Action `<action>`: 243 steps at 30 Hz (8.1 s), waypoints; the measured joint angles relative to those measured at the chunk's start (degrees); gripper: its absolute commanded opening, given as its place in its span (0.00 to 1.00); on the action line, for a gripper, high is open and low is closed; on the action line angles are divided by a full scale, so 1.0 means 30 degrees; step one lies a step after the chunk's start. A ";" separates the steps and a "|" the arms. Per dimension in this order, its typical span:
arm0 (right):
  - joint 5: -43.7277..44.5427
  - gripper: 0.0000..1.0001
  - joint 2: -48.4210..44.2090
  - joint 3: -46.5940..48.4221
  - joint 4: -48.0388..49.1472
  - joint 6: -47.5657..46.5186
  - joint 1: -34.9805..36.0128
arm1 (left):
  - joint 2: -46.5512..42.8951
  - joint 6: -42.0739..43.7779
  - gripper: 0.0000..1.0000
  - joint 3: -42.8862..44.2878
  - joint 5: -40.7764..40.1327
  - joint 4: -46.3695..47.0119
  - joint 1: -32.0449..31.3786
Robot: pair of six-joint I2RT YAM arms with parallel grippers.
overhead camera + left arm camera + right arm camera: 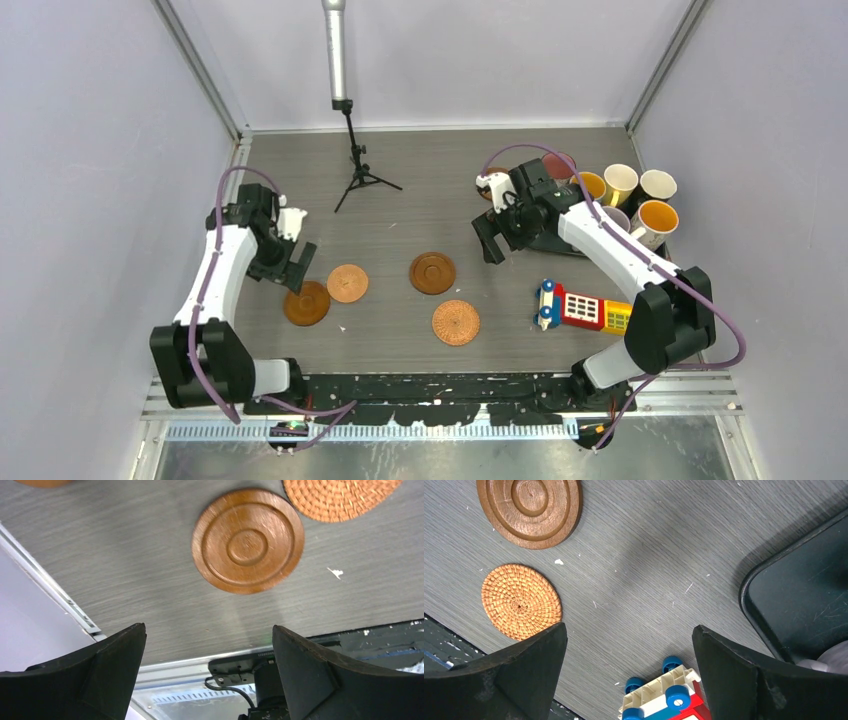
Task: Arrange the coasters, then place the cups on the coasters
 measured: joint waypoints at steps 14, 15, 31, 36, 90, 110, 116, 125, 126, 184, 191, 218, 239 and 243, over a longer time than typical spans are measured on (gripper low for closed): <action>0.0000 1.00 0.0248 0.0153 0.0000 -0.0029 0.0000 | 0.6717 0.0831 0.92 0.4721 -0.0510 0.2171 0.2193; 0.0007 1.00 0.0270 0.0168 0.0007 -0.0015 0.0000 | 0.7184 0.0874 0.92 0.4962 -0.0503 0.2295 0.2259; -0.0131 1.00 0.1406 0.0459 0.0124 0.0444 -0.0007 | 1.2211 0.0947 0.76 0.6994 -0.0481 0.4779 0.2506; -0.0138 0.99 0.1566 0.0459 0.0124 0.0590 -0.0015 | 1.3340 0.0918 0.71 0.7402 -0.0685 0.5326 0.2506; -0.2783 0.99 0.2317 0.1588 0.0627 0.0597 -0.0168 | 0.3956 1.0360 0.96 -0.0459 0.4867 0.2215 0.2331; -0.2535 1.00 0.1814 0.1129 0.0750 0.0619 -0.0168 | 0.3592 1.0914 0.75 -0.4284 0.2353 0.7861 -0.0903; -0.2375 1.00 0.1814 0.1122 0.0787 0.0619 -0.0168 | 0.4670 1.0316 0.70 -0.3883 0.1683 0.8568 -0.0903; -0.2062 1.00 0.1814 0.1122 0.0860 0.0605 -0.0175 | 0.6696 0.9143 0.54 -0.1865 0.1209 0.8313 -0.0925; -0.2047 1.00 0.1814 0.1115 0.0860 0.0605 -0.0175 | 0.7067 0.8918 0.53 -0.1450 0.1122 0.8371 -0.0918; -0.1304 0.91 0.5180 0.2426 0.1719 0.1690 0.0882 | 0.7118 0.3169 0.80 0.4284 0.5166 0.7643 -0.2047; 0.0000 0.91 0.6215 0.2834 0.2514 0.2273 0.2433 | 0.5173 0.4233 0.75 0.0794 0.6608 0.7555 -0.3308; 0.3082 0.85 0.8677 0.2885 0.4197 0.3694 0.5129 | 0.2747 0.7016 0.61 -0.5428 0.2630 0.9566 -0.6994; 0.3774 0.47 1.1883 0.6703 0.5515 0.4721 0.6105 | -0.2120 0.0357 0.78 -0.2040 0.5275 0.5195 -0.0255; 0.3956 0.46 1.3056 0.8349 0.5952 0.5056 0.6375 | -0.2266 -0.0510 0.79 -0.2040 0.5093 0.4736 0.0095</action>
